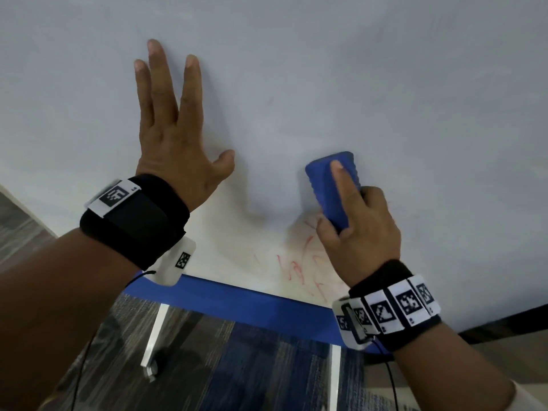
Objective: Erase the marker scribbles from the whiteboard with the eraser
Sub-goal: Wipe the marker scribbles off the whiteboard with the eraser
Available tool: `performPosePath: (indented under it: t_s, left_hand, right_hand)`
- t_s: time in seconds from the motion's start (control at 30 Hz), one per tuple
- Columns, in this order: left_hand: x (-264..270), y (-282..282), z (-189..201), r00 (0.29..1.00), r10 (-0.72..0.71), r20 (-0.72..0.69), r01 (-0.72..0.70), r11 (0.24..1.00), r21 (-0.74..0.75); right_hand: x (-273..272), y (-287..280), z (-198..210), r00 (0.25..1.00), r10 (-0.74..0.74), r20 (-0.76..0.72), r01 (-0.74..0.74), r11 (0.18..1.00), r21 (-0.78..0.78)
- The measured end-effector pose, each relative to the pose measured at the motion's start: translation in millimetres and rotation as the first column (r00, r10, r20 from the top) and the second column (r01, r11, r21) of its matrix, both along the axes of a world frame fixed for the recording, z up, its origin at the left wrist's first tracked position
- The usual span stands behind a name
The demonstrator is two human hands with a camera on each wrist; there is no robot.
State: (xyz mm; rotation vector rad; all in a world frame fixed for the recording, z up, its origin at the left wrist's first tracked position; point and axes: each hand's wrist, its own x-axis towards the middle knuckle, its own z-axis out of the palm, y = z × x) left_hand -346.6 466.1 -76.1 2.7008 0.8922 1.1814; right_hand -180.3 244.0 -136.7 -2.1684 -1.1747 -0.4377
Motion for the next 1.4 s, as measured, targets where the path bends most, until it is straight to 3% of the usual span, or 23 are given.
performPosePath:
  t_s: [0.1,0.17,0.23,0.3,0.4,0.47,0.57,0.63,0.7,0.77,0.83,0.9,0.97,1.1,1.17,1.23,1.33,1.4]
  left_hand:
    - [8.5,-11.8,-0.9,0.999,0.007,0.037,-0.005,0.999,-0.042]
    - [11.8,-16.2,-2.0,0.999,0.011,0.035,-0.009,0.998,-0.056]
    - [13.3,-18.8,-2.6,1.000,0.002,0.021,-0.001,0.998,-0.063]
    - [13.9,-21.1,-4.0,1.000,-0.002,0.009,0.002,0.998,-0.066]
    - [17.0,-28.2,-6.6,1.000,0.001,0.008,0.000,0.998,-0.063]
    - [20.4,-35.1,-7.9,1.000,0.001,0.004,-0.001,0.999,-0.052]
    - [25.4,-43.9,-10.7,0.999,-0.020,-0.029,0.021,0.999,0.029]
    - [28.2,-50.6,-13.3,0.996,-0.045,-0.074,0.053,0.992,0.118]
    - [33.1,-57.4,-16.1,0.986,-0.077,-0.151,0.106,0.974,0.198]
    - [39.0,-62.5,-19.7,0.967,-0.102,-0.234,0.166,0.947,0.275]
    - [44.2,-63.4,-23.4,0.955,-0.102,-0.278,0.195,0.924,0.329]
    - [46.5,-63.0,-25.2,0.958,-0.079,-0.274,0.176,0.920,0.350]
    - [47.5,-63.1,-26.4,0.962,-0.066,-0.263,0.161,0.920,0.358]
    - [47.7,-62.7,-26.9,0.963,-0.055,-0.265,0.155,0.915,0.372]
    - [47.7,-61.9,-27.9,0.964,-0.052,-0.259,0.150,0.914,0.377]
    - [48.1,-61.7,-28.0,0.966,-0.050,-0.254,0.145,0.917,0.372]
    - [48.8,-62.4,-28.3,0.967,-0.046,-0.251,0.135,0.927,0.349]
    - [49.5,-64.3,-28.4,0.967,-0.048,-0.249,0.133,0.933,0.335]
  right_hand:
    - [-7.9,-10.2,-30.8,0.997,0.038,-0.062,-0.049,0.982,-0.181]
    - [-12.1,-26.2,-71.1,0.991,0.089,-0.099,-0.121,0.916,-0.382]
    - [-8.4,-36.3,-82.0,0.990,0.072,-0.118,-0.120,0.865,-0.487]
    - [-3.5,-31.1,-59.9,0.994,0.074,-0.078,-0.100,0.903,-0.419]
    - [8.5,-20.9,-8.0,0.999,0.040,-0.018,-0.041,0.998,-0.054]
    - [14.4,-18.4,2.2,1.000,-0.015,-0.011,0.016,0.999,0.046]
    - [8.6,-30.6,-35.9,0.997,0.044,-0.067,-0.056,0.980,-0.191]
    - [4.7,-45.5,-75.0,0.988,0.111,-0.103,-0.143,0.902,-0.406]
    - [5.7,-51.0,-81.5,0.985,0.108,-0.133,-0.159,0.866,-0.474]
    - [7.9,-41.9,-57.3,0.991,0.101,-0.088,-0.126,0.925,-0.360]
    - [15.5,-33.9,-20.5,0.997,0.074,-0.034,-0.077,0.990,-0.114]
    - [22.5,-30.3,3.6,0.999,0.027,-0.036,-0.026,0.998,0.051]
    - [22.8,-32.7,1.8,0.999,0.017,-0.037,-0.016,1.000,0.024]
    - [19.7,-60.4,-64.2,0.989,0.113,-0.093,-0.140,0.915,-0.378]
    - [25.3,-71.1,-72.4,0.991,0.093,-0.098,-0.128,0.884,-0.449]
    - [32.1,-72.0,-52.8,0.995,0.080,-0.056,-0.094,0.937,-0.336]
    - [47.3,-72.3,-14.2,1.000,0.021,-0.011,-0.021,0.999,-0.027]
    - [50.7,-73.0,-11.2,1.000,-0.014,-0.018,0.013,1.000,-0.022]
